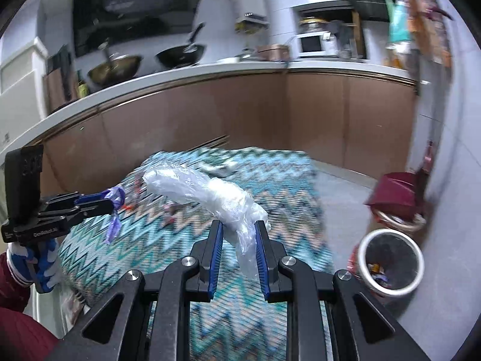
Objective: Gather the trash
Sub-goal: 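Carry the purple wrapper and plastic bag over the bin and open both grippers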
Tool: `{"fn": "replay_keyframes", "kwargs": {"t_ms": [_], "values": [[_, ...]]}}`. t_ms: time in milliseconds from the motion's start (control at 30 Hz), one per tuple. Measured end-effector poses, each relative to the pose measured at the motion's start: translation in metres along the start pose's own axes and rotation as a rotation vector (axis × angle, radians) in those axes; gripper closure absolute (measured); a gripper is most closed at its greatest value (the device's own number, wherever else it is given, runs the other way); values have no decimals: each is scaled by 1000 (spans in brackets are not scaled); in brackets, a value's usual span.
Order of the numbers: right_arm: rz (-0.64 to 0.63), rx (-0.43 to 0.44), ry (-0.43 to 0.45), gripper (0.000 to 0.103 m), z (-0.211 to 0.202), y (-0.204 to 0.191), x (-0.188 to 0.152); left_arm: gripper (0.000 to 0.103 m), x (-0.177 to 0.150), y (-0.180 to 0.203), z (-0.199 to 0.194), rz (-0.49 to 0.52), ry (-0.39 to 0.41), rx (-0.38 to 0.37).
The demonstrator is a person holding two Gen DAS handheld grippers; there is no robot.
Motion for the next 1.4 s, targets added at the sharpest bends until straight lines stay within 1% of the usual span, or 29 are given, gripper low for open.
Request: {"fn": "replay_keyframes", "kwargs": {"t_ms": [133,233,367,467,567,667,733,767,867,933,1000,1133,1233,1300,1333,1367,1400], "values": [[92,-96,57,83,-34,40,-11,80,25,44,17,66,-5,-70],[153,-160,80,83,-51,71,-20,80,46,83,37,120,-17,-119],[216,-260,76,83,-60,113,-30,80,72,137,77,190,-45,-170],[273,-300,74,83,-55,148,-36,80,91,184,120,253,-74,-202],[323,-326,68,83,-46,189,-42,80,102,221,162,295,-103,-222],[367,-352,51,83,-32,231,-48,80,109,256,213,315,-149,-234],[397,-365,36,83,-22,261,-51,80,112,277,252,326,-181,-228],[405,-374,28,83,-20,272,-53,79,113,285,267,327,-194,-228],[424,-401,-5,82,-4,310,-58,79,114,310,329,304,-268,-235],[441,-420,-32,81,11,339,-62,79,112,319,362,285,-306,-232],[457,-422,-45,81,20,356,-67,77,110,327,391,260,-343,-229],[486,-433,-69,81,36,391,-78,77,103,338,434,228,-393,-221],[510,-440,-85,81,47,412,-86,76,100,345,455,214,-412,-220],[521,-444,-96,81,52,421,-90,74,98,350,469,183,-437,-236],[527,-447,-106,78,54,426,-93,67,98,352,473,172,-444,-239],[530,-450,-110,69,56,428,-94,59,98,353,478,161,-445,-235],[534,-453,-114,63,58,432,-95,56,99,354,481,147,-442,-237]]}}
Point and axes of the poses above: each gripper's, at about its wrist camera, not at the fingertips, and z roughly the way its jaws point, y to its right, x to its top, the point moved 4 cm from there along z, roughly the way its jaws point, and after that the axes turned 15 degrees about x, right-handed, at the moved point
